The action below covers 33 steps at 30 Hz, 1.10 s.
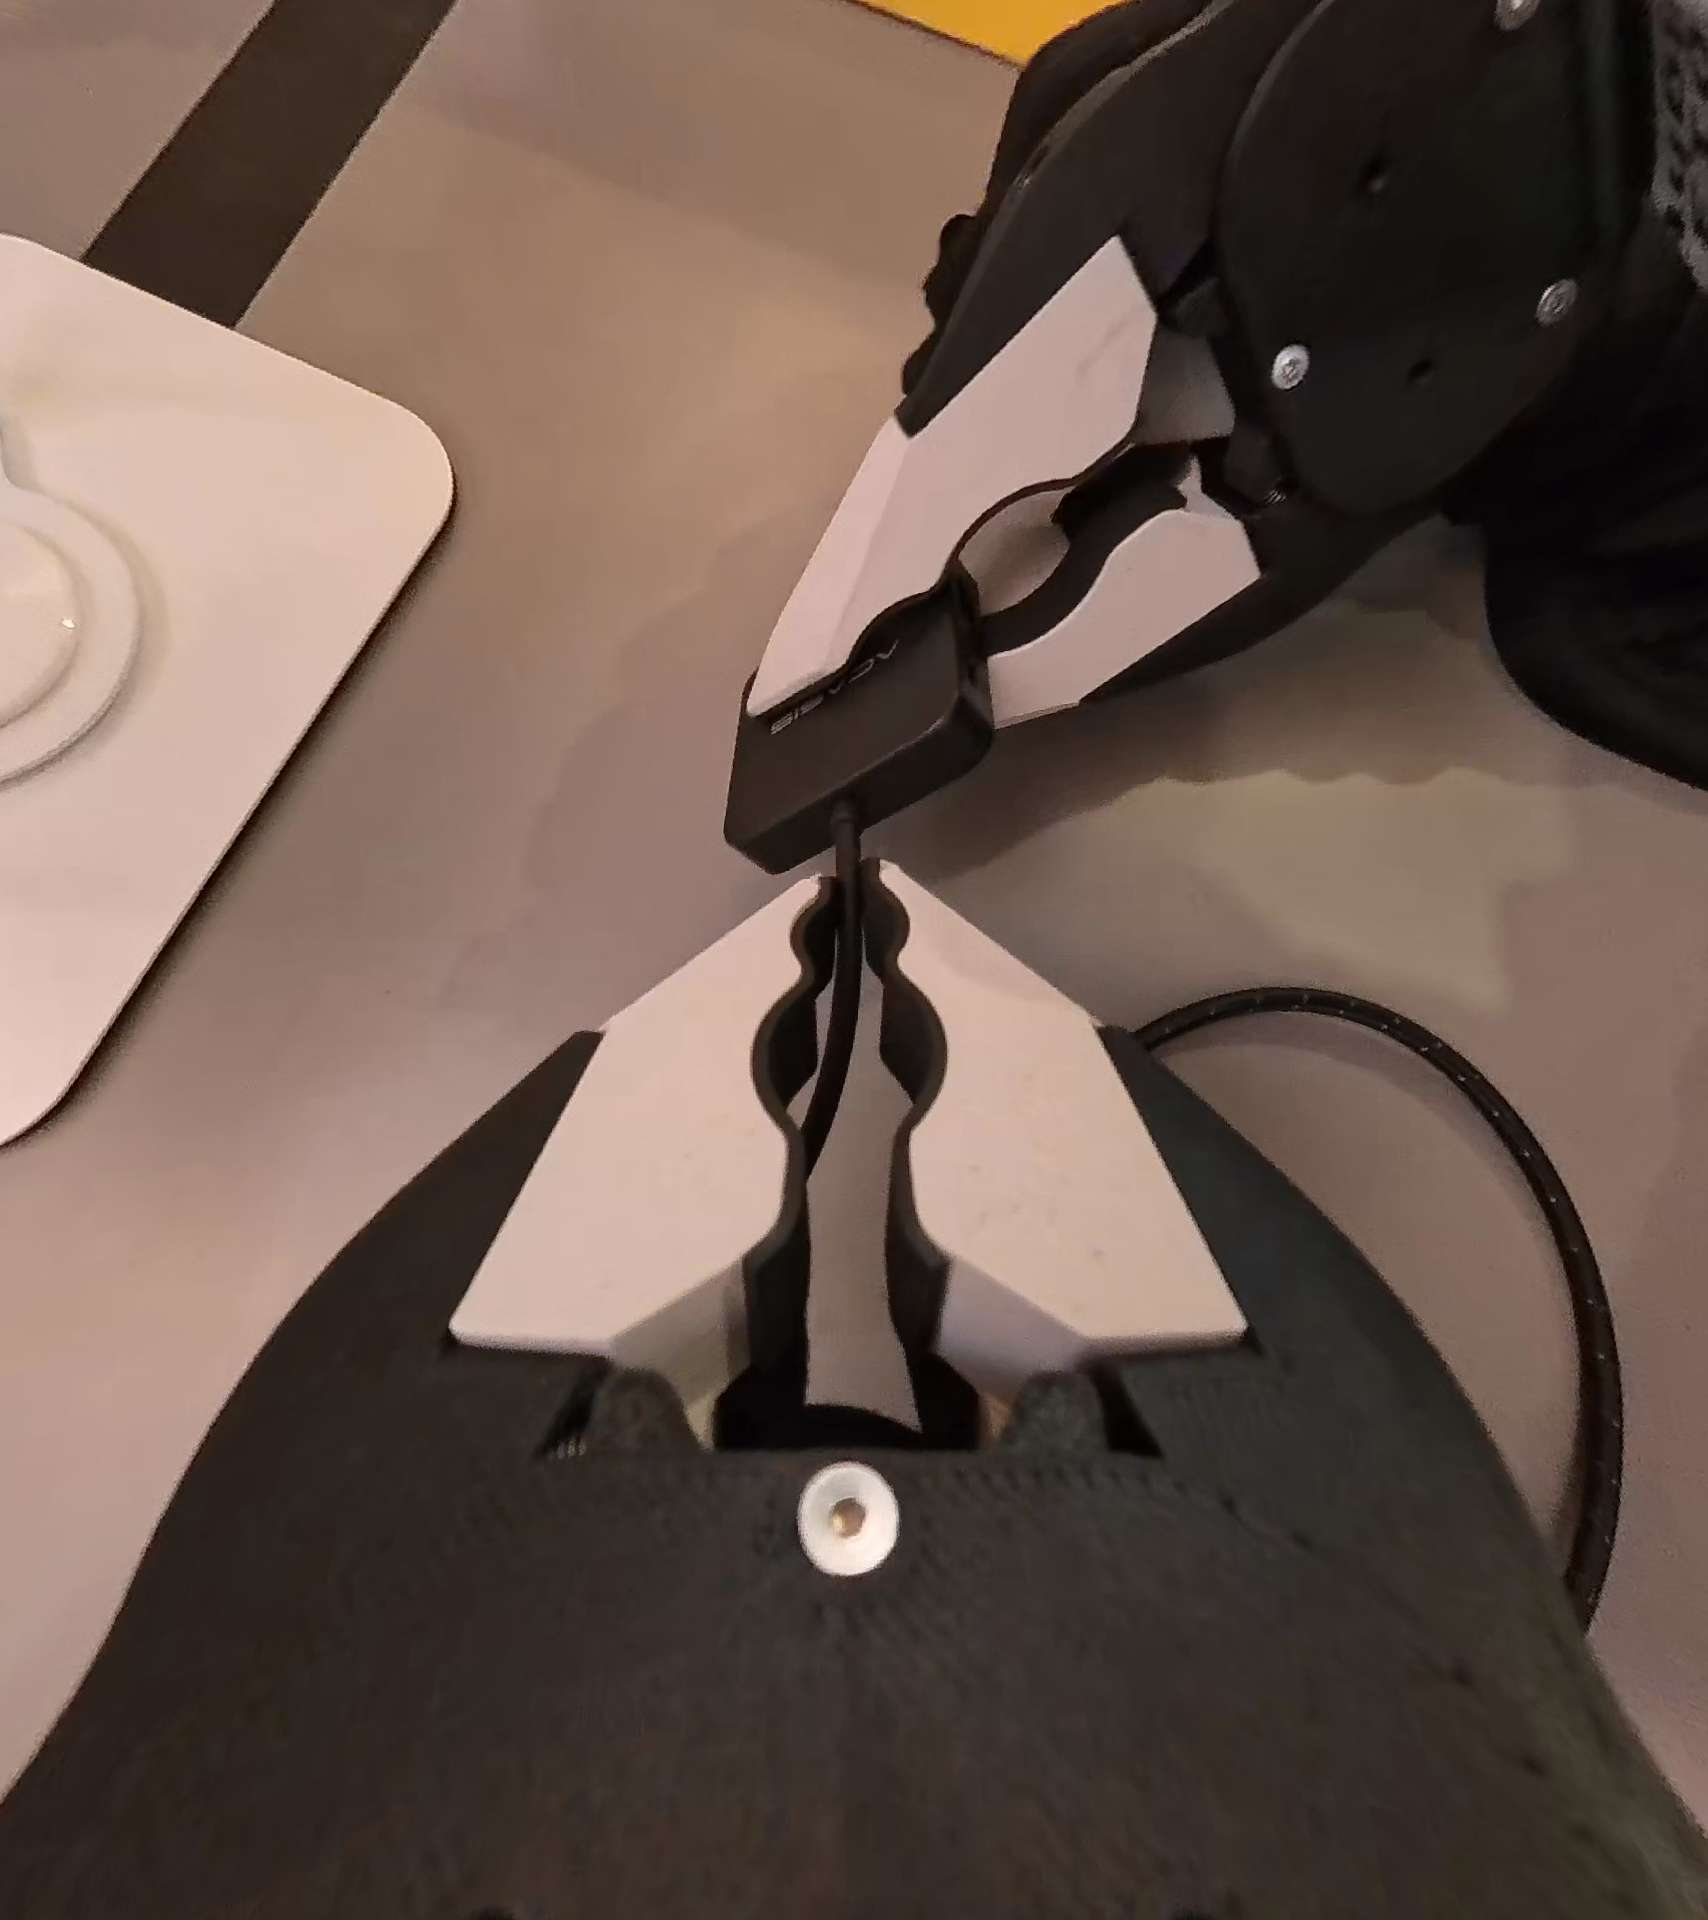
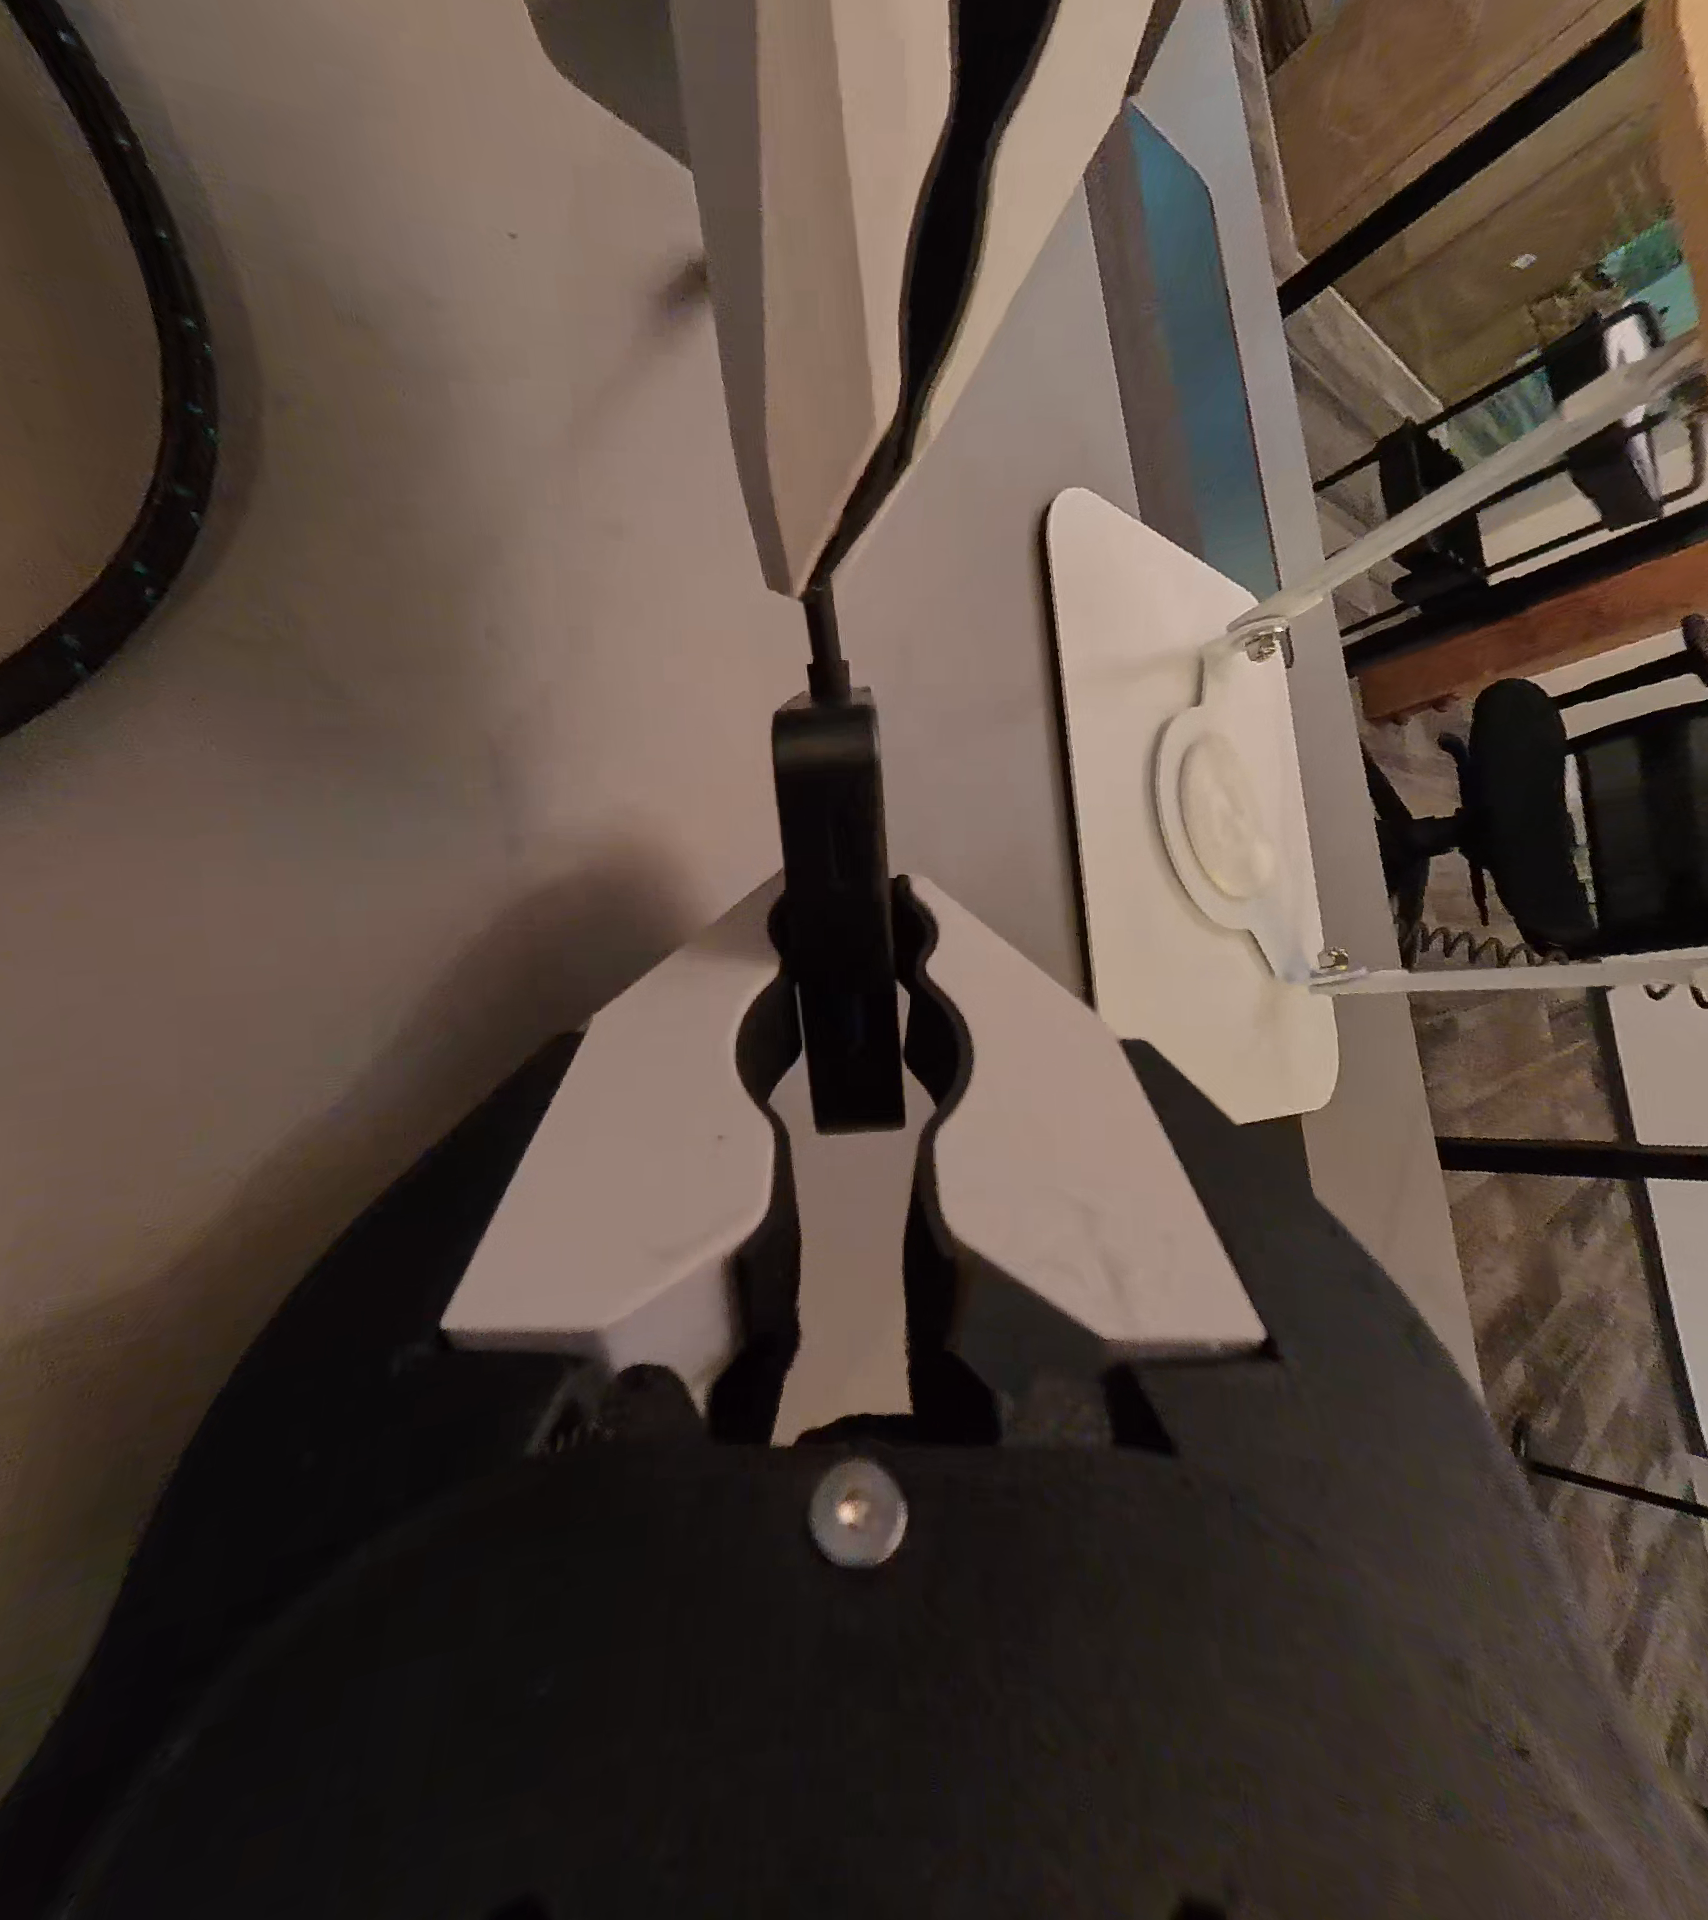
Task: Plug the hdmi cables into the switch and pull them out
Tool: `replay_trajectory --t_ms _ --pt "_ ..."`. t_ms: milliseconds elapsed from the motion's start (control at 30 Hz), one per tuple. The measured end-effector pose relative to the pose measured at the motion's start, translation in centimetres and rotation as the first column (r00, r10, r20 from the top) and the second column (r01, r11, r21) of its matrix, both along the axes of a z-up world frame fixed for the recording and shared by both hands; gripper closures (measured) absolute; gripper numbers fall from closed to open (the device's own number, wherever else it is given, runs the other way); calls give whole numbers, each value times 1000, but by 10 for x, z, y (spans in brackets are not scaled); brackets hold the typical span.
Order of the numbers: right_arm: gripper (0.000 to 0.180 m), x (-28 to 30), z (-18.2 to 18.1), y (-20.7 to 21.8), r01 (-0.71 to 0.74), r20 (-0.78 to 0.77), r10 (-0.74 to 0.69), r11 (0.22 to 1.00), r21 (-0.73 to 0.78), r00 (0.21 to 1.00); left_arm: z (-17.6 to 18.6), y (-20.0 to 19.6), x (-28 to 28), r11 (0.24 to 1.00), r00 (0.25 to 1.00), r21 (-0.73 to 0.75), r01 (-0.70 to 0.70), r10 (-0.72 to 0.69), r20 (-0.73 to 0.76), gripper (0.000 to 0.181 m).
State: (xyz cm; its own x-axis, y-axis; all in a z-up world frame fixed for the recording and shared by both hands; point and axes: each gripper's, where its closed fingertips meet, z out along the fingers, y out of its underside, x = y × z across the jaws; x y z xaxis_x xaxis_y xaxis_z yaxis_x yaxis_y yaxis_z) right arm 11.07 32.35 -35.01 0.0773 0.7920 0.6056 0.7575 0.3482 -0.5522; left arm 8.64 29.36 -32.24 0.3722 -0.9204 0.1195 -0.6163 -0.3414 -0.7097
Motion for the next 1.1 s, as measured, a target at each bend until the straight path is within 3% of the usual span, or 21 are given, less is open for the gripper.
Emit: replay_trajectory --t_ms 33,233,367,600,833,933,1100 --pt "168 0 3 1 5 -13 -5 1000 8 1000 2 0 0 1000 1000 -5 -2 3 17 178" --pt "168 -3 29 -2 -13 -190 8 1000 -25 982 31 1 -4 1000 994 11 -2 1 109 151" --pt "168 -2 41 -2 -28 -303 -3 995 -97 953 43 1 -10 998 995 66 -9 3 98 148" --pt "169 -3 26 -3 -11 -188 -1 998 -58 982 43 8 -1 917 980 391 76 5 -201 143" --pt "168 -10 29 -12 -52 -210 34 995 -83 977 19 2 19 844 905 470 257 -39 -424 146" --pt "168 -10 27 -14 -63 -194 47 995 -76 980 14 7 21 842 912 484 240 -25 -408 164" --pt "162 -12 38 -15 -79 -245 64 995 -54 968 20 5 21 841 933 487 236 -56 -355 166"
